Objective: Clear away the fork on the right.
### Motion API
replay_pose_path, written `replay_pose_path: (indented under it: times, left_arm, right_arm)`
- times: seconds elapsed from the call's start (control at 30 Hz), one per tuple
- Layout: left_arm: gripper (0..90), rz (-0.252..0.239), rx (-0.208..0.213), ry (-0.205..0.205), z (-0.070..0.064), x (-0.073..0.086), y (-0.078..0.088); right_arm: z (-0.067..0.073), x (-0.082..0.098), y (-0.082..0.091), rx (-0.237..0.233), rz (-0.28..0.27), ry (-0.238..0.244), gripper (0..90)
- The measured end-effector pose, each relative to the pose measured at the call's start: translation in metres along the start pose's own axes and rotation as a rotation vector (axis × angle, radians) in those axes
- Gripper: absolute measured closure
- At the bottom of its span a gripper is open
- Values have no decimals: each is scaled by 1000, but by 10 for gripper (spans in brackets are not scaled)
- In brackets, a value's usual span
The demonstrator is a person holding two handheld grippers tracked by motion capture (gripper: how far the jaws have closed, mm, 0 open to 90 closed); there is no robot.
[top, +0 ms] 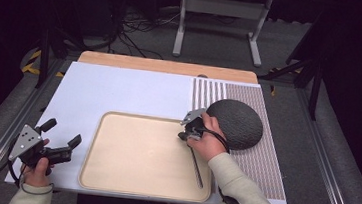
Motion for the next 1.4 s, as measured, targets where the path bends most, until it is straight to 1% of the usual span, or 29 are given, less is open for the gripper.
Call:
replay_pose_path:
  times: [0.13, 0.37, 0.63, 0.73, 0.83, 1.17, 1.23, 1.27, 1.33, 1.4]
  left_arm:
    - [10, 2, 1, -3, 0, 0, 0]
    - [10, 3, 1, 0, 0, 0, 0]
    - [10, 1, 0, -2, -1, 1, -1]
    - [10, 1, -1, 1, -1, 1, -2]
    - [10, 3, 2, -5, -1, 1, -2]
    - [10, 10, 0, 0, -2, 3, -1]
    - [10, 9, -1, 0, -1, 3, -1]
    - [10, 9, -1, 1, -1, 3, -1]
    - [10, 8, -1, 2, -1, 3, -1]
    - [10, 6, 0, -2, -1, 2, -1]
  right_arm:
    - [-4, 3, 2, 18, 1, -4, 900]
    - [-12, 10, 6, 50, 7, -32, 900]
    - [-20, 18, 12, 77, 14, -47, 900]
    - [-21, 20, 13, 77, 13, -54, 900]
    - [-23, 22, 14, 80, 12, -62, 900]
    - [-25, 25, 18, 92, 11, -73, 900]
    - [-24, 22, 23, 112, 0, -77, 898]
    - [-24, 22, 23, 112, 0, -77, 898]
    - [-23, 18, 28, 110, -19, -75, 858]
    - [-21, 13, 34, 114, -41, -76, 782]
Point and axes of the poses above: each handheld gripper's, and its own axes: y roughly backward along the jaws, x roughly out of its underside, z roughly to its left, the point moved 8 cm from there along -y, roughly forward along the jaws, and after that the axes turned 1 degree about -x, right-handed, at the moved point
